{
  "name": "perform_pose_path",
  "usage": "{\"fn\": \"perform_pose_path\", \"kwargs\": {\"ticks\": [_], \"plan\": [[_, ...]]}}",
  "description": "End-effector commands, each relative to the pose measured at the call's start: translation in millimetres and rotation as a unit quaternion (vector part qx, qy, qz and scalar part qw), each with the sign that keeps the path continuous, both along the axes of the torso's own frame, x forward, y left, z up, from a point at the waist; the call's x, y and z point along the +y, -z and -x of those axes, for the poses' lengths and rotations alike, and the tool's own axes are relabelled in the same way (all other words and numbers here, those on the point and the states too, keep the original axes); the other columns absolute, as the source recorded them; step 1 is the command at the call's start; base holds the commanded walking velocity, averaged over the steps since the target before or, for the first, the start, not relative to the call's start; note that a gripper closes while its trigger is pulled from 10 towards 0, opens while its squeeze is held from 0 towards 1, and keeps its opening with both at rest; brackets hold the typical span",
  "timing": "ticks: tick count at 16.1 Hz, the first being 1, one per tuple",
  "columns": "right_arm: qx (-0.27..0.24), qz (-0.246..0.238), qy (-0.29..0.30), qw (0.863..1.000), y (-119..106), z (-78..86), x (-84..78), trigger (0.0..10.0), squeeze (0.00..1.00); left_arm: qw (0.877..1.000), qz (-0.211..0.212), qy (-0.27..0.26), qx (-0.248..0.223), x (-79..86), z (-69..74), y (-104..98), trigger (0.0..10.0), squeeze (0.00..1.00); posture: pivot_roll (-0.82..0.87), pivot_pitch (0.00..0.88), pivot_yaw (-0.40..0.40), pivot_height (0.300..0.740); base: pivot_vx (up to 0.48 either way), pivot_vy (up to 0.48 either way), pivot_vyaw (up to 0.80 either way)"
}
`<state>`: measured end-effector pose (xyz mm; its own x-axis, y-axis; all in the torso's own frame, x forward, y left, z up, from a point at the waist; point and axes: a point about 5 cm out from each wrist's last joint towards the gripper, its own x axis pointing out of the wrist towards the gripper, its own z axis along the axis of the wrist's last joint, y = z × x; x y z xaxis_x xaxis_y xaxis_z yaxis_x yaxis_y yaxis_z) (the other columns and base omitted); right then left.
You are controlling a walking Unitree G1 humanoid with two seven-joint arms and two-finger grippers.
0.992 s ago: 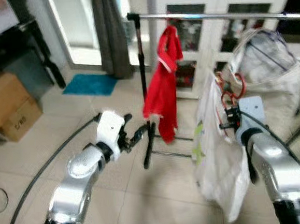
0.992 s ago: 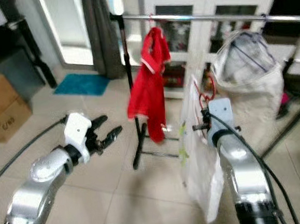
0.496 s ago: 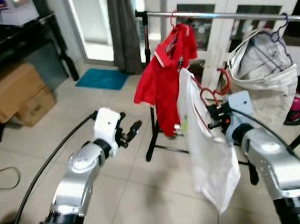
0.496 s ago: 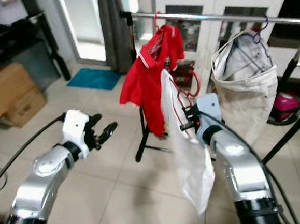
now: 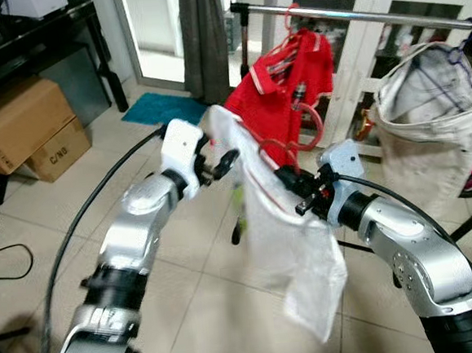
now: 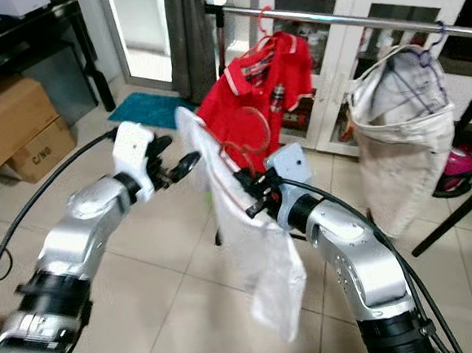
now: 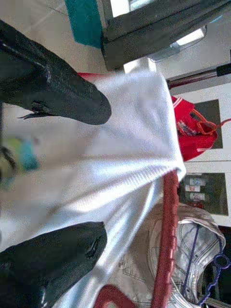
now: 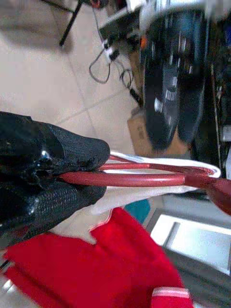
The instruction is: Hang hanger
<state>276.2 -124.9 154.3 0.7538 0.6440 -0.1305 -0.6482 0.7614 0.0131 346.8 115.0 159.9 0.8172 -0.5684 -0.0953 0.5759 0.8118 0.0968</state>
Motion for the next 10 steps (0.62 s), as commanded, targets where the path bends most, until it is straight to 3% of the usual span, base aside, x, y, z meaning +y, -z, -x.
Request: {"fn": "perform_pose_path", "kwargs": {"ticks": [1, 4, 5, 6, 10], "plan": [[-0.013, -0.011, -0.018, 1.0, -8.4, 3.1, 3.0, 0.0, 0.0, 1.0, -0.006, 0.001, -0.004, -1.6, -2.4, -1.7, 10.0, 0.0, -0.1, 0.0, 0.006, 0.74, 0.0, 0.0, 0.0], [-0.013, -0.017, -0.035, 0.999, -9.9, 8.2, 5.3, 0.0, 0.0, 1.0, 0.003, 0.015, -0.008, -7.9, -3.1, -4.2, 10.0, 0.0, -0.1, 0.0, 0.009, 0.74, 0.0, 0.0, 0.0], [-0.011, -0.019, -0.037, 0.999, -9.6, 9.2, 5.6, 0.0, 0.0, 1.0, 0.006, 0.016, -0.009, -9.9, -2.9, -3.4, 0.9, 0.0, -0.1, 0.0, 0.007, 0.74, 0.0, 0.0, 0.0], [-0.01, -0.02, -0.037, 0.999, -9.5, 9.4, 5.5, 0.0, 0.0, 1.0, 0.006, 0.017, -0.01, -10.4, -2.5, -2.8, 0.0, 0.0, -0.1, 0.0, 0.007, 0.74, 0.0, 0.0, 0.0], [-0.006, -0.028, -0.03, 0.999, -10.3, 8.2, 2.5, 0.0, 0.0, 1.0, 0.004, 0.013, -0.022, -11.9, -4.8, -2.5, 0.0, 0.0, -0.1, 0.0, 0.009, 0.74, 0.0, 0.0, 0.0]]}}
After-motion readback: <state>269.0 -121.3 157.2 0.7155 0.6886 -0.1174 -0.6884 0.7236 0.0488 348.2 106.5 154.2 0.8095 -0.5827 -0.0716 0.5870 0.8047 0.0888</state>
